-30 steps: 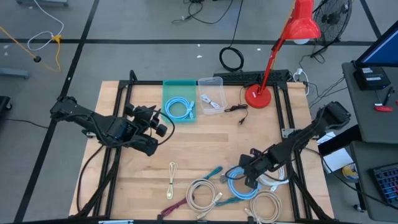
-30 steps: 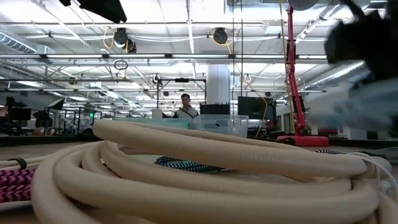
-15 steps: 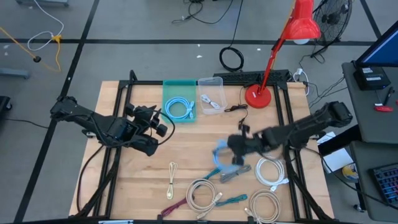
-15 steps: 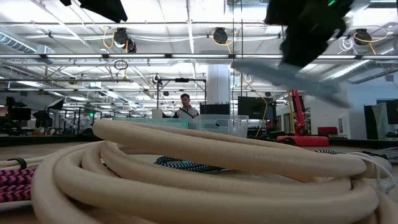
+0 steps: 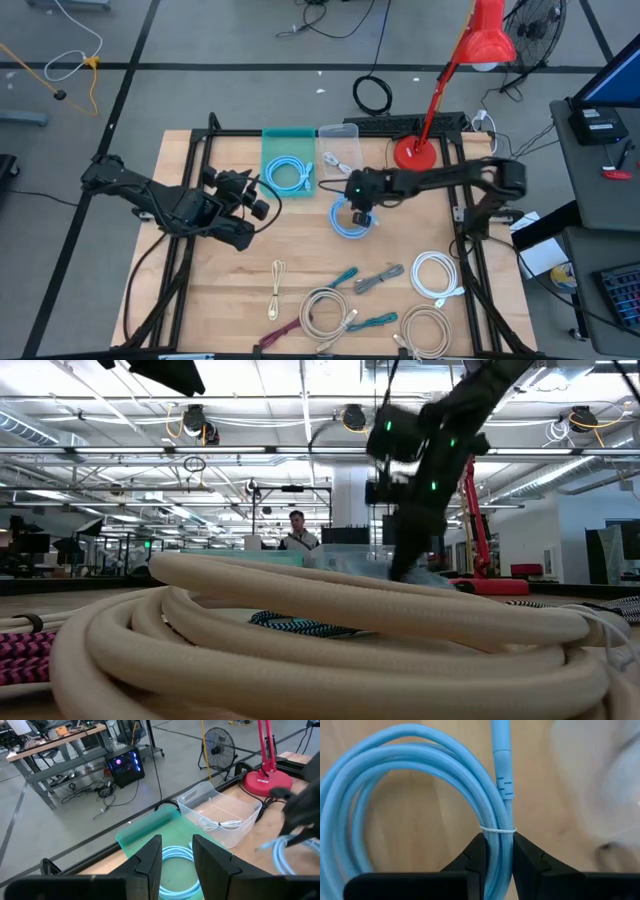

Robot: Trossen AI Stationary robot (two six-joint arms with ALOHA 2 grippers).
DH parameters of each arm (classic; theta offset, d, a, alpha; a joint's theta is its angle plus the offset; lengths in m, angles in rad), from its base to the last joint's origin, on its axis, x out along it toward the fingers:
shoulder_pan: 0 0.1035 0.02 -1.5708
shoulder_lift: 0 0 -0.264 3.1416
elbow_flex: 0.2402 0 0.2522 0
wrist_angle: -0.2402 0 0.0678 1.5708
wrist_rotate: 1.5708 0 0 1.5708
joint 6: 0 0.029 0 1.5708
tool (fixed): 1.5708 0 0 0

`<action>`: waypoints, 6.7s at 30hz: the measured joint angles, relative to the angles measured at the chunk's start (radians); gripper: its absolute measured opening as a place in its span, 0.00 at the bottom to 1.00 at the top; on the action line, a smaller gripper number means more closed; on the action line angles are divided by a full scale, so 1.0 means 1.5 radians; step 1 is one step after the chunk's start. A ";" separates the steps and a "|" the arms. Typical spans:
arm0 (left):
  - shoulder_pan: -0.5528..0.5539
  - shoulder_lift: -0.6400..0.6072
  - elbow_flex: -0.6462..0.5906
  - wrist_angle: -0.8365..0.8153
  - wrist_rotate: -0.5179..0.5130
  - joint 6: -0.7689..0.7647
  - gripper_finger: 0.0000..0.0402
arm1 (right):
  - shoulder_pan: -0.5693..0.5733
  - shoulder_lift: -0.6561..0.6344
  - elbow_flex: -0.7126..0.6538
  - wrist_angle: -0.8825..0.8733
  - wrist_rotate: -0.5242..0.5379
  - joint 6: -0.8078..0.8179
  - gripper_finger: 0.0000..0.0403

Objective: Pick and place items into bin
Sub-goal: Move the blue HDMI cable to the center of the table, then put the black white charger cable into the transparent bin

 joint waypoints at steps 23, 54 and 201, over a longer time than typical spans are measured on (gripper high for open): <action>0.000 0.000 0.000 0.000 0.005 -0.003 0.28 | 0.132 -0.143 -0.002 -0.011 0.135 0.033 0.63; 0.001 0.000 0.000 0.022 0.027 0.006 0.28 | 0.497 -0.259 -0.151 -0.102 0.070 0.364 0.57; 0.012 0.006 0.000 0.035 0.026 0.052 0.28 | -0.230 0.008 0.161 -0.060 -0.046 0.345 0.36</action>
